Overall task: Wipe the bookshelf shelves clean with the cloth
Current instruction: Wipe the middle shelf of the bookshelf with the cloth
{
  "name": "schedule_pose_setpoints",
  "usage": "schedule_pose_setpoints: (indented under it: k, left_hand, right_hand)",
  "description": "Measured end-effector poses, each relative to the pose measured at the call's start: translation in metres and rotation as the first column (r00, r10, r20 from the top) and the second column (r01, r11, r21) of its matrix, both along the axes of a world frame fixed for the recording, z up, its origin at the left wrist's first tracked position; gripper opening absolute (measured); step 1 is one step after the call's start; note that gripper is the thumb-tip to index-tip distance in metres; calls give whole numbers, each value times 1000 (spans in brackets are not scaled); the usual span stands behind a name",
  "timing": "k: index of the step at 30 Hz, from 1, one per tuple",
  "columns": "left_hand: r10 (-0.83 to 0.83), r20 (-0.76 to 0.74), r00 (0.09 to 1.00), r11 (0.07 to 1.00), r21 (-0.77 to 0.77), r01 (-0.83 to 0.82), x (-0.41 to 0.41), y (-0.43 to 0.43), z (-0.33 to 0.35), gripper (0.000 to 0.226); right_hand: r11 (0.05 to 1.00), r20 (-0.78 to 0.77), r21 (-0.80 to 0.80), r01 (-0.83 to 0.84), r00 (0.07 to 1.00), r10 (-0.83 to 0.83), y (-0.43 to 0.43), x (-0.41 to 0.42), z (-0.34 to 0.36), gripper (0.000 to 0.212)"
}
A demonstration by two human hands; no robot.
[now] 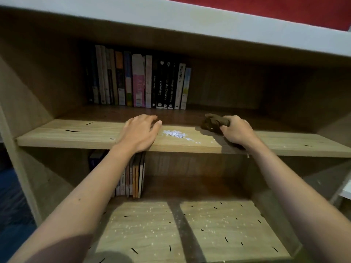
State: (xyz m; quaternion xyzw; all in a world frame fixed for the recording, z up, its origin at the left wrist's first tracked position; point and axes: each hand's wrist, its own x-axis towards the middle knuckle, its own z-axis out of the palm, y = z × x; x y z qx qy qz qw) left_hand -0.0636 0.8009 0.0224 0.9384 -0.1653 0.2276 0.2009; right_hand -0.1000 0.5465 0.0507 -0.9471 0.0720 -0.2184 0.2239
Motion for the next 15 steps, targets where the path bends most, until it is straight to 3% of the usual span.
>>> schedule_pose_setpoints:
  k: [3,7,10,12,15]
  left_hand:
    - [-4,-47,999,1000,22,5,0,1,-1,51]
    - [-6,5,1000,999,-39,7,-4,3,1,48]
    - [-22,54,998,993,-119,28,-9,5,2,42]
    - [-59,65,996,976,-205,71,-13,7,5,40]
    - [-65,69,995,969,-232,79,-18,16,4,37]
  right_hand:
    - [997,47,-39,67,997,-65,23,4,-9,29]
    - [991,47,-71,-111,992,114,78,12,-11,30]
    - [945,58,156,-288,957,283,97,16,1,26]
    - [935,76,214,-282,959,271,88,26,14,26]
    - [973,-35,108,-204,977,209,70,42,17,25]
